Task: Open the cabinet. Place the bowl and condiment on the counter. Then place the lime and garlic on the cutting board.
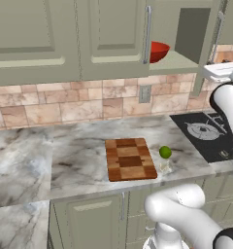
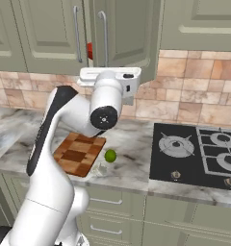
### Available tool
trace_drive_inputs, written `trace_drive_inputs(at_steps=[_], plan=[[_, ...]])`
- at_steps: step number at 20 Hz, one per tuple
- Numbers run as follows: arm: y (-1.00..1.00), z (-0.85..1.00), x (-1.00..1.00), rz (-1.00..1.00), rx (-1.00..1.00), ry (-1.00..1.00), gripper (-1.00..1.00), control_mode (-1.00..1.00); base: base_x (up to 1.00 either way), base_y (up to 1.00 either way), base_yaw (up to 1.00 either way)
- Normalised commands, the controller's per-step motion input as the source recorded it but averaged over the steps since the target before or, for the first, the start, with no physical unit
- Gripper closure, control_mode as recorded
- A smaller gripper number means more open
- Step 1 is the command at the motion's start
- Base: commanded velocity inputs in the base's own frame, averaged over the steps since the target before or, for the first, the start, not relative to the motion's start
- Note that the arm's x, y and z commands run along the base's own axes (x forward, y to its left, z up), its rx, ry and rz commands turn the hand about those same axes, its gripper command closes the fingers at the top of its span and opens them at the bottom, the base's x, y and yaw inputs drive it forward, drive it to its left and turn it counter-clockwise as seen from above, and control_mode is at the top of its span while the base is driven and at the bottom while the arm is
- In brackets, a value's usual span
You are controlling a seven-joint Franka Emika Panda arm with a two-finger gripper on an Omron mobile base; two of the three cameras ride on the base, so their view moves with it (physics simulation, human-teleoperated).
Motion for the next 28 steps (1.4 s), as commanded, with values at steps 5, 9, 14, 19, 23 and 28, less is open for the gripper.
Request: trace_drive_inputs(at_steps=[5, 9, 14, 19, 23, 28], plan=[[-0.17, 0.03, -0.36, 0.00, 0.01, -0.08, -1.00, -1.00, 0.00, 0.00, 0.00], [0.02, 0.01, -0.49, -0.07, 0.00, -0.10, -1.00, -1.00, 0.00, 0.00, 0.00], [0.23, 0.01, -0.39, -0.12, 0.00, -0.06, -1.00, -1.00, 0.00, 0.00, 0.00], [0.42, 0.00, -0.28, -0.17, 0.00, -0.11, -1.00, -1.00, 0.00, 0.00, 0.00], [0.48, 0.00, -0.23, -0.19, 0.00, -0.14, -1.00, -1.00, 0.00, 0.00, 0.00], [0.49, 0.00, -0.17, -0.19, 0.00, -0.12, -1.00, -1.00, 0.00, 0.00, 0.00]])
